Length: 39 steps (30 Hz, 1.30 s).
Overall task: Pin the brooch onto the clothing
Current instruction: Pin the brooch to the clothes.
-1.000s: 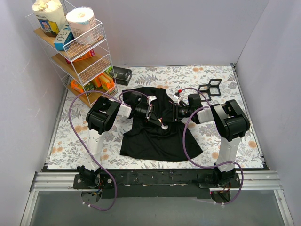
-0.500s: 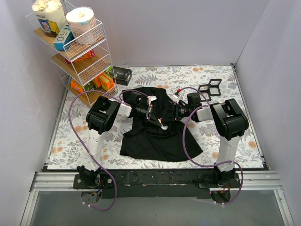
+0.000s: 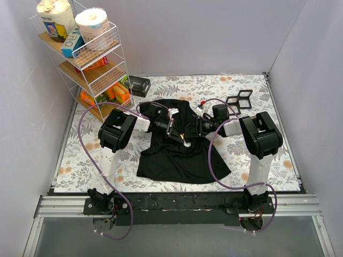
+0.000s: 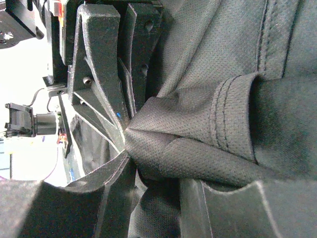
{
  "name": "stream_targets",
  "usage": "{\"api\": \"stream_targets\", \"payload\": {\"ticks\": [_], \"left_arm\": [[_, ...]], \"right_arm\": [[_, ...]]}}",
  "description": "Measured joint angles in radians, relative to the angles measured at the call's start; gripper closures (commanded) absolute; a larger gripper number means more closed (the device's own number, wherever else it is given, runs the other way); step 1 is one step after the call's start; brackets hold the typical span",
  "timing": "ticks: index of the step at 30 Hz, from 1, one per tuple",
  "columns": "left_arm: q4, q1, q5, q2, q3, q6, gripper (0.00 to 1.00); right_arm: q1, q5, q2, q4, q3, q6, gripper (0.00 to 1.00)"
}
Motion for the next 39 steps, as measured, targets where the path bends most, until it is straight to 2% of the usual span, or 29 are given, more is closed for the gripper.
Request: {"api": "stream_targets", "payload": {"ticks": [27, 39], "left_arm": [[-0.055, 0.001, -0.015, 0.0, 0.034, 0.034, 1.0], [-0.069, -0.002, -0.023, -0.003, 0.034, 0.11, 1.0]], "right_arm": [[0.013, 0.043, 0.0, -0.142, 0.062, -0.012, 0.56], [0.015, 0.061, 0.0, -0.172, 0.075, -0.005, 0.58]]}}
